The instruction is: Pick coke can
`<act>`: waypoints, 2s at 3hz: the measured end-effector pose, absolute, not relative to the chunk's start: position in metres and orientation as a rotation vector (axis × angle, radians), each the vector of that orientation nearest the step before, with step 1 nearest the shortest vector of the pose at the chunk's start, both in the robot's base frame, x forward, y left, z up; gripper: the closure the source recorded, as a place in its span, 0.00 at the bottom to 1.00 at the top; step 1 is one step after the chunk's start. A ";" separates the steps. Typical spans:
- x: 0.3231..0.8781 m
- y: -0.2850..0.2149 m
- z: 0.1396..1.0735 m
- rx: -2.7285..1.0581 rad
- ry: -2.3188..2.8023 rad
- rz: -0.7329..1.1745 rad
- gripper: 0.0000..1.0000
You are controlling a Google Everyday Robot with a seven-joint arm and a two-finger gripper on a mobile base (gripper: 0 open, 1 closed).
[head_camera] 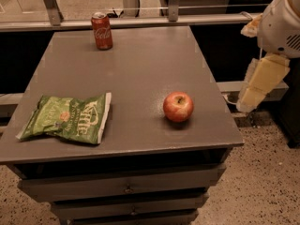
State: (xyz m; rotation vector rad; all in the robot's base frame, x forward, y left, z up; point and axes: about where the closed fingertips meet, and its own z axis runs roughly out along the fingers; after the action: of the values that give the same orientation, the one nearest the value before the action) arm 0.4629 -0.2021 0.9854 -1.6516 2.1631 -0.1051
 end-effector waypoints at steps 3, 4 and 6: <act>0.625 -0.072 0.930 -1.406 1.974 0.271 0.00; 0.647 -0.059 0.931 -1.340 1.939 0.277 0.00; 0.660 -0.044 0.929 -1.299 1.896 0.303 0.00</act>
Offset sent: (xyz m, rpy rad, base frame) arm 0.2068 0.1460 -0.0713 0.5120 -0.0599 0.0241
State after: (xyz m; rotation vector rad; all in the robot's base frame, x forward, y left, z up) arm 0.6596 -0.0442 0.9289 -1.2991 1.8956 0.3026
